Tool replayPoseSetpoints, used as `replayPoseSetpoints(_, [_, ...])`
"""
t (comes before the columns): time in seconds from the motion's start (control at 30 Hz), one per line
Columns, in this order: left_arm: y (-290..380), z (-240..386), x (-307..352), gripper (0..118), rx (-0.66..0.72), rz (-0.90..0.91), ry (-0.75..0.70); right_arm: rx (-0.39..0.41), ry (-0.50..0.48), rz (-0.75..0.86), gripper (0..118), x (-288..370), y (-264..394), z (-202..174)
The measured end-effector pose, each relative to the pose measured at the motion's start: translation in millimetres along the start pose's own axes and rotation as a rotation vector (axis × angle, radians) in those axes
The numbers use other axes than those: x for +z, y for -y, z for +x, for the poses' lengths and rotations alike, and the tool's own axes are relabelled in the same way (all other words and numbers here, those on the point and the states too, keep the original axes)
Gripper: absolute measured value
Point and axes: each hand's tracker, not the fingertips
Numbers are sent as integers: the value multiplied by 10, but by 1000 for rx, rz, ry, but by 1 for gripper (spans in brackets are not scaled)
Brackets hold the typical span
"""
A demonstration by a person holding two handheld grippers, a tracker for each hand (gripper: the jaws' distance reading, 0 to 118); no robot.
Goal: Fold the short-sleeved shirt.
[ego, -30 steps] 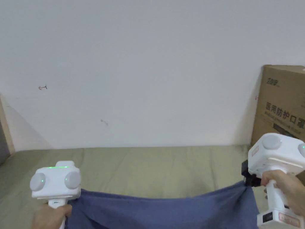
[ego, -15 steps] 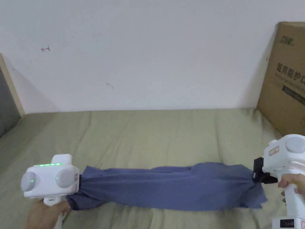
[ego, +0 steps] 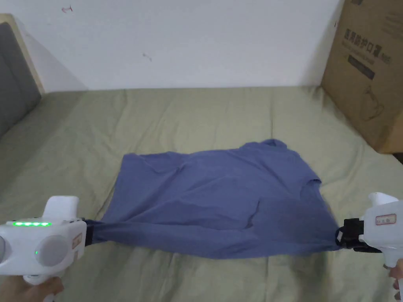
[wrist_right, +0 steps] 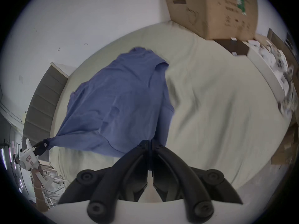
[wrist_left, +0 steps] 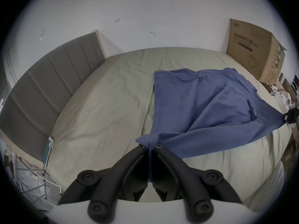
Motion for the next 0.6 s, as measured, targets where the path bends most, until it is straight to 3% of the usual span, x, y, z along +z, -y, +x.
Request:
replayPoseSetpoints(0.13, [463, 15, 304, 2, -44, -17, -20, 34, 29, -4, 4, 168, 550, 110])
replayPoseSetpoints(0.23, [730, 5, 427, 2, -56, -27, -5, -15, 4, -11, 4, 257, 777, 233])
replayPoseSetpoints(0.4, [968, -42, 507, 3, 58, -22, 0, -24, 24, -7, 4, 296, 940, 343])
replayPoseSetpoints(0.47, [1007, -57, 527, 8, 90, -28, 0, -41, -5, 13, 4, 295, 939, 362])
replayPoseSetpoints(0.5, [1013, -60, 542, 21, 99, -28, -4, -40, 3, 14, 4, 295, 925, 352])
replayPoseSetpoints(0.53, [1010, -76, 541, 55, 99, -35, -14, -40, 4, 16, 12, 295, 909, 343])
replayPoseSetpoints(0.57, [1009, -78, 557, 82, 89, -49, -19, -32, 20, 25, 36, 304, 907, 326])
replayPoseSetpoints(0.6, [1019, -81, 596, 102, 89, -53, -20, -21, 32, 34, 64, 310, 915, 309])
